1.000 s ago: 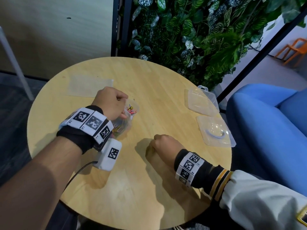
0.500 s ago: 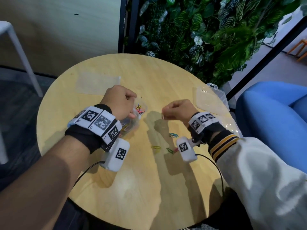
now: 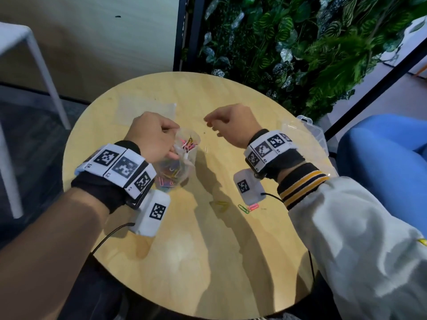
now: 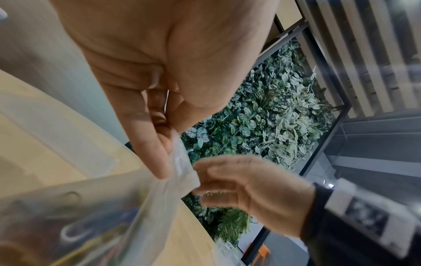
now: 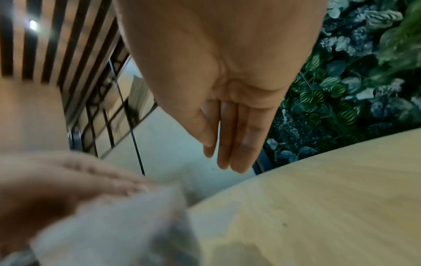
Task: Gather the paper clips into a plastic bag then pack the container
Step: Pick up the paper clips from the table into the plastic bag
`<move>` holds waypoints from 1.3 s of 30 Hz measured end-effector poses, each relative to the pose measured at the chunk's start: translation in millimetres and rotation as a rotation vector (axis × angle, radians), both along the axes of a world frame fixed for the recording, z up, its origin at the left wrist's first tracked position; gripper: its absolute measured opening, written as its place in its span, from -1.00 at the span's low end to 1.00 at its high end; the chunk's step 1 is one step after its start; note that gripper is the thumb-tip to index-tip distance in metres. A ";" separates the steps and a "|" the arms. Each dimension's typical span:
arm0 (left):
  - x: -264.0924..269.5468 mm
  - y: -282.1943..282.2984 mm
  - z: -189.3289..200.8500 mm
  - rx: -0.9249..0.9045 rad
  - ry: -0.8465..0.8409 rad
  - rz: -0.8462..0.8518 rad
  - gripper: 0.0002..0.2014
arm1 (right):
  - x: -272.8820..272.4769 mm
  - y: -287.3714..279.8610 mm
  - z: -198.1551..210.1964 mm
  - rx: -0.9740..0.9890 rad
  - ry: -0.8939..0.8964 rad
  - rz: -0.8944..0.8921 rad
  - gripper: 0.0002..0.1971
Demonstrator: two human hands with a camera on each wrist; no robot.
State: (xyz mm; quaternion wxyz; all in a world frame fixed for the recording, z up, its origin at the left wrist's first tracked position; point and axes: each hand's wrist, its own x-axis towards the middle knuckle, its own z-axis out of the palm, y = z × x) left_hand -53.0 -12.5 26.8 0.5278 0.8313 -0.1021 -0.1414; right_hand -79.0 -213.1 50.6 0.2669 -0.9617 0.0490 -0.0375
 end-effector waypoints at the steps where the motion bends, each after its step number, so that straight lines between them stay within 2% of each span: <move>1: 1.1 4.8 -1.2 -0.001 0.004 0.002 -0.77 | 1.8 -1.7 -10.6 -0.159 0.101 0.060 -0.66; 4: 2.6 16.4 -3.3 0.010 0.003 0.001 -0.77 | 1.2 -3.8 -60.5 -0.419 0.409 0.231 -0.59; 6: 2.8 20.2 -2.5 0.007 0.002 0.002 -0.77 | -5.2 -8.8 -82.2 -0.496 0.512 0.297 -0.51; 11: -0.6 14.3 4.9 -0.003 -0.009 -0.018 -0.77 | -45.7 -45.5 -75.9 -0.549 0.618 0.272 -0.30; 15: -5.3 5.3 8.9 0.010 -0.018 -0.028 -0.77 | -98.6 -64.4 -71.4 -0.459 0.616 0.234 -0.31; 19: -11.4 -0.1 10.2 0.036 -0.045 -0.027 -0.76 | -143.1 -43.4 -66.3 -0.411 0.597 0.213 -0.39; 22: -14.1 -1.2 10.2 0.039 -0.042 -0.021 -0.75 | -159.4 -21.2 -77.2 -0.499 0.524 0.177 -0.51; 27: -16.5 1.7 10.8 0.028 -0.033 -0.011 -0.75 | -159.3 -10.5 -94.8 -0.538 0.335 0.046 -0.72; 31: -15.3 5.0 10.8 0.028 -0.032 -0.016 -0.75 | -154.9 -16.7 -84.4 -0.512 0.371 0.045 -0.72; 36: -15.7 0.5 11.0 0.039 -0.029 -0.034 -0.74 | -141.6 -8.7 -73.9 -0.596 0.460 0.023 -0.78; 39: -18.8 -3.4 11.3 0.044 -0.032 -0.047 -0.75 | -124.1 -14.5 -68.9 -0.653 0.440 0.014 -0.79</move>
